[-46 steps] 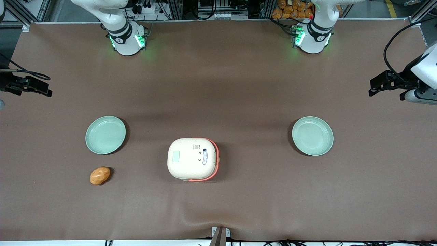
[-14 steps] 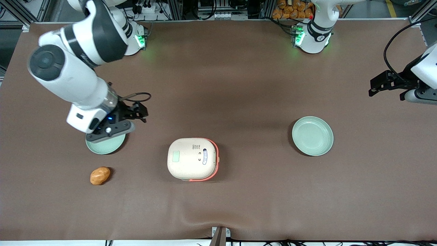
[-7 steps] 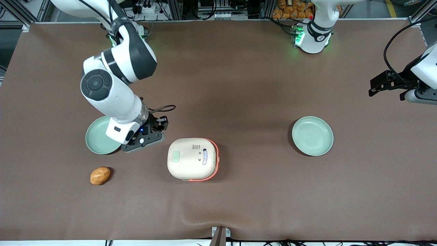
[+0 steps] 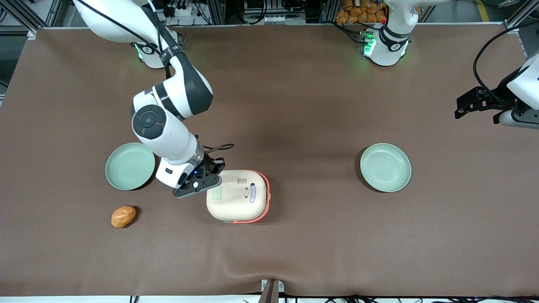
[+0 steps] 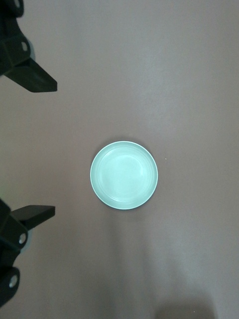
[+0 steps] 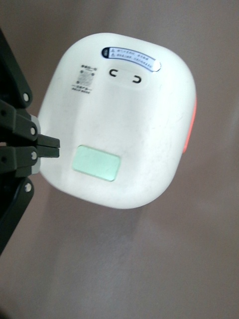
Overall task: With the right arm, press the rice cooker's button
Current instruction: 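Press down on the green button with the closed right gripper fingertips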
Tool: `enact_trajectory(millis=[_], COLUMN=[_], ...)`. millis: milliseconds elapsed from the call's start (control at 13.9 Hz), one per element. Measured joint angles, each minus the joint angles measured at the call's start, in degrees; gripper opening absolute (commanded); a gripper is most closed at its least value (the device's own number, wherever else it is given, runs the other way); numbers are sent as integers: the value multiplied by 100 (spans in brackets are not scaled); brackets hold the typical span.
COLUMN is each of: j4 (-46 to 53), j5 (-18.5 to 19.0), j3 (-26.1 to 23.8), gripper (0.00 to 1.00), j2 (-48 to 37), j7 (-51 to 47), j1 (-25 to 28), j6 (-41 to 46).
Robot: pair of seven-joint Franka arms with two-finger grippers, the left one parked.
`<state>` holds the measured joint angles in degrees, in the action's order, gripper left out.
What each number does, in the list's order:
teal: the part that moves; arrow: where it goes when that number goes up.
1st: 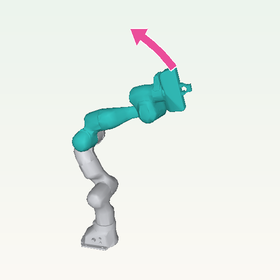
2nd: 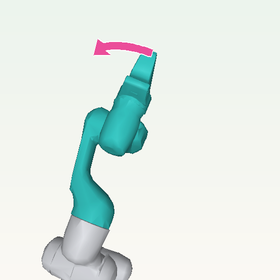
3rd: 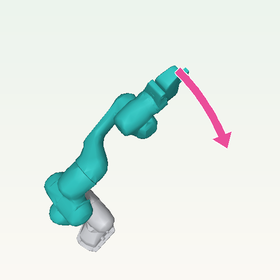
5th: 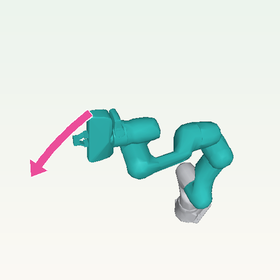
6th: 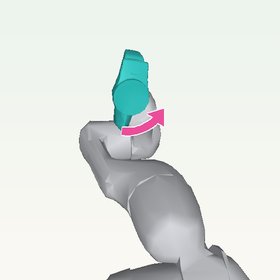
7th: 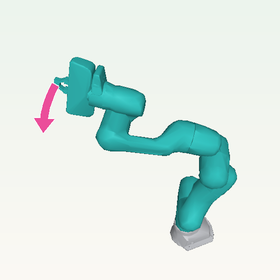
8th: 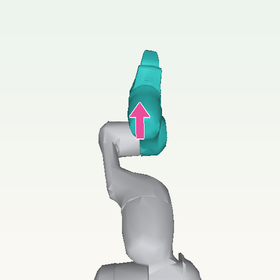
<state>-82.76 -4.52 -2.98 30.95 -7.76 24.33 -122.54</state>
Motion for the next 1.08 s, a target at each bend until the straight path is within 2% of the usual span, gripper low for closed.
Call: enact_trajectory(millis=[216,1079], j4=[0,6], j5=[0,-32], j3=[26,183], gripper=[1,0], j2=[105,252], j7=[-7,-21], j1=[6,32], j6=[-309,-364])
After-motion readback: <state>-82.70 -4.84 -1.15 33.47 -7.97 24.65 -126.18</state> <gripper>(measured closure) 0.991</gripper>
